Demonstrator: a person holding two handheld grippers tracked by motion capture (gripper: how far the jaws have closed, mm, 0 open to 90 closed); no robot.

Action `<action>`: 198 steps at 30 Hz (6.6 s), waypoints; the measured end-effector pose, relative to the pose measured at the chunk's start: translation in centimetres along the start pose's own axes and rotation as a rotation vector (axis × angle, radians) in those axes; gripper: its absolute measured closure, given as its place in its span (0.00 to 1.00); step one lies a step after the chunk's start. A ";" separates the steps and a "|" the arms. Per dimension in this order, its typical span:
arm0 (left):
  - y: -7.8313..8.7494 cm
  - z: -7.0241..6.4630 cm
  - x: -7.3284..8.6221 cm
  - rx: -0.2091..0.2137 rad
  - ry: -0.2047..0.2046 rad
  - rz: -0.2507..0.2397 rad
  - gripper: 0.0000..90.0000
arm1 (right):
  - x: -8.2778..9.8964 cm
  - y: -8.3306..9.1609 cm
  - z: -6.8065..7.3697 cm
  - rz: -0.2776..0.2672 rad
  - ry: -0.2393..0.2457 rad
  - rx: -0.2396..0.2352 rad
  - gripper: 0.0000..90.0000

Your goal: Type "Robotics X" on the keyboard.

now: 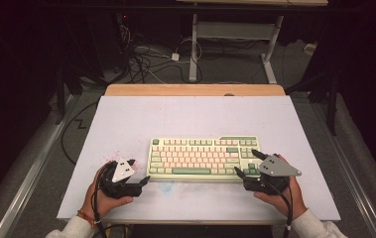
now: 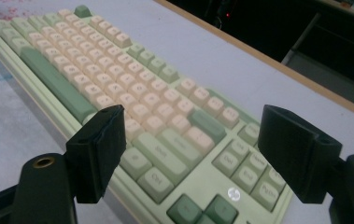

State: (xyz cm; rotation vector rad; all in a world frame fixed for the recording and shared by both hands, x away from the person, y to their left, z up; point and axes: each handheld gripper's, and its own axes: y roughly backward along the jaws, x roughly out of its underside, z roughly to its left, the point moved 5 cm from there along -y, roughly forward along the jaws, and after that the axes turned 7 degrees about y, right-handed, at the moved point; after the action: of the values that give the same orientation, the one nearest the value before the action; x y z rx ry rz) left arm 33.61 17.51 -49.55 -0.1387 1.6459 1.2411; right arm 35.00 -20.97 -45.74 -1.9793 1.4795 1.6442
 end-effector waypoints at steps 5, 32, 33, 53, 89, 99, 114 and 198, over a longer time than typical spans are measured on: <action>0.0 -0.4 -0.9 0.024 0.009 -0.001 0.43 | 1.2 0.8 0.1 0.026 -0.004 0.008 0.26; -5.6 -5.4 -8.4 0.230 -0.113 0.074 0.97 | 3.3 2.0 0.1 0.071 0.005 0.040 0.25; -5.9 -5.6 -8.7 0.230 -0.122 0.080 0.97 | 3.3 2.0 0.1 0.072 0.007 0.038 0.25; -9.7 -7.1 -9.1 0.233 -0.169 0.168 0.97 | 3.6 1.7 0.4 0.098 0.029 0.029 0.25; -5.3 -4.4 -9.0 0.074 -0.196 -0.048 0.40 | 3.5 1.8 0.2 0.097 0.029 0.031 0.26; -4.4 -3.4 -7.8 0.024 -0.190 -0.086 0.21 | 3.6 1.7 0.1 0.098 0.025 0.028 0.25; -2.6 -2.0 -4.8 -0.058 -0.202 -0.078 0.20 | 3.5 1.6 0.2 0.096 0.016 0.022 0.28; -1.9 -0.9 0.7 -0.064 -0.156 0.052 0.20 | -3.9 -11.0 2.3 0.190 0.070 -0.238 1.00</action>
State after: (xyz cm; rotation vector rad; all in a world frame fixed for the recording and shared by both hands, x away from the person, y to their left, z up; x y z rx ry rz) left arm 33.82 16.24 -51.32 -0.0371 1.4841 1.3116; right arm 42.21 -11.88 -48.18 -2.0908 1.6069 1.9281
